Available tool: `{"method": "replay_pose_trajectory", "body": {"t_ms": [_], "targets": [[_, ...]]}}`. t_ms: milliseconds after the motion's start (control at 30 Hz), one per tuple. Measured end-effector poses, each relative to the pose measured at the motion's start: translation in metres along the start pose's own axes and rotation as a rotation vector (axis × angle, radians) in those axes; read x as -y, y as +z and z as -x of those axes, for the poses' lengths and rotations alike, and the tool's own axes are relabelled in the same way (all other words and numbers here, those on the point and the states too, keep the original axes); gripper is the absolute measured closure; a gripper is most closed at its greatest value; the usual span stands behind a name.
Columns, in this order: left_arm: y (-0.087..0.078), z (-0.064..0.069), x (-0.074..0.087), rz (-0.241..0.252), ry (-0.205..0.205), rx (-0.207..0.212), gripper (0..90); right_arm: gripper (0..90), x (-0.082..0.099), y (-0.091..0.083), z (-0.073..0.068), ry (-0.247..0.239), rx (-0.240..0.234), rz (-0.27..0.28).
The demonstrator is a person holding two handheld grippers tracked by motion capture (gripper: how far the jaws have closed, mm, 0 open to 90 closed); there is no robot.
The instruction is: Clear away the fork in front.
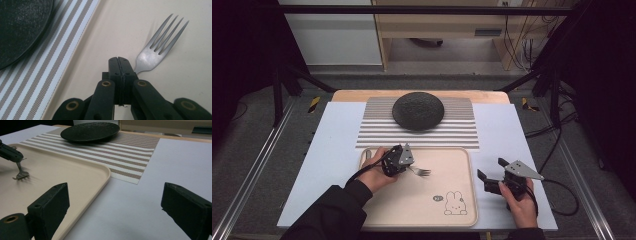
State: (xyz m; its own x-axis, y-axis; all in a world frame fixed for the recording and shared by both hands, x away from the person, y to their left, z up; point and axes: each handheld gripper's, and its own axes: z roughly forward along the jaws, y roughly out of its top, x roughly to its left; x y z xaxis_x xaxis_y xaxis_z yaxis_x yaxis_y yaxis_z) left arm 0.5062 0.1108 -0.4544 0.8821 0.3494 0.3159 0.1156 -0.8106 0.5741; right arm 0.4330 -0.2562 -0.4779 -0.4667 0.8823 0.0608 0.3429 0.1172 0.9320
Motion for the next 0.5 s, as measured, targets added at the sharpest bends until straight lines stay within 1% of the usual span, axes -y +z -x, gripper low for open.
{"method": "replay_pose_trajectory", "body": {"t_ms": [133, 200, 333, 500], "targets": [[0.004, 0.000, -0.002, 0.003, -0.022, 0.004, 90.0, 8.2, 0.000, 0.000, 0.000, -0.002, -0.001, -0.002], [0.007, 0.001, -0.003, -0.004, -0.031, 0.006, 90.0, 8.2, 0.000, 0.000, 0.000, -0.001, -0.002, -0.001], [0.011, 0.001, -0.002, -0.011, -0.038, 0.024, 90.0, 8.1, 0.000, 0.000, 0.000, -0.001, -0.002, -0.003], [0.012, 0.001, 0.000, -0.013, -0.050, 0.030, 90.0, 8.0, 0.000, 0.000, 0.000, -0.003, -0.004, -0.005]]}}
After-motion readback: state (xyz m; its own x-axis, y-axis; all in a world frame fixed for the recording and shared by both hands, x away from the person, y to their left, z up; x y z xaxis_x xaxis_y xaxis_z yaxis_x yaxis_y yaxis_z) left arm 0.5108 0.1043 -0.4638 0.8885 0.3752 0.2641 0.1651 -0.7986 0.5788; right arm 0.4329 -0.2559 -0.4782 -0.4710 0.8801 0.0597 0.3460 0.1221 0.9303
